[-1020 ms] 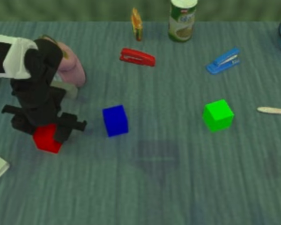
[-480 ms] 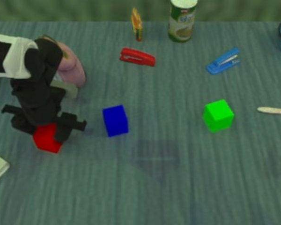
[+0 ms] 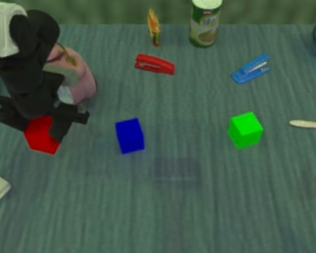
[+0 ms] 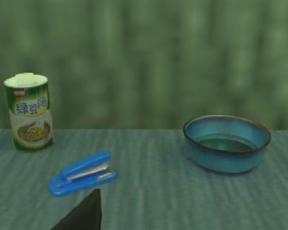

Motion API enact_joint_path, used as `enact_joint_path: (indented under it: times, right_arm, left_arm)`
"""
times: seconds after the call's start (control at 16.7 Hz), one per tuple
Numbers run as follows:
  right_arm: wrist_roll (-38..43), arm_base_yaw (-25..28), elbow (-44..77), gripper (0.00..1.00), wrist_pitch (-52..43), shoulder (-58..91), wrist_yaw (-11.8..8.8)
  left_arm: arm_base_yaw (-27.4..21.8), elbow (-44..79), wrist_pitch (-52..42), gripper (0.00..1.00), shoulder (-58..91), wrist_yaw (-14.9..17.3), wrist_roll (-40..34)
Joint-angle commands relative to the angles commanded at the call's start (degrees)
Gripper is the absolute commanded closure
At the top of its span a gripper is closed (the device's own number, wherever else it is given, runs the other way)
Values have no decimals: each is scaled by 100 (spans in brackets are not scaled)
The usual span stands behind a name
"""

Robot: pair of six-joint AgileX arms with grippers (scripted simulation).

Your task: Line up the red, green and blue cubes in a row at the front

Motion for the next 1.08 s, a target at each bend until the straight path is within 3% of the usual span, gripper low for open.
enact_joint_path:
  times: [0.3, 0.48, 1.08]
  right_arm:
    - [0, 0, 0, 0, 0, 0, 0]
    - [0, 0, 0, 0, 0, 0, 0]
    - [0, 0, 0, 0, 0, 0, 0]
  left_arm:
    - [-38, 21, -41, 100, -19, -4, -3]
    - [-328, 28, -99, 100, -30, -17, -387]
    - [-2481, -358, -344, 100, -577, -112, -4021]
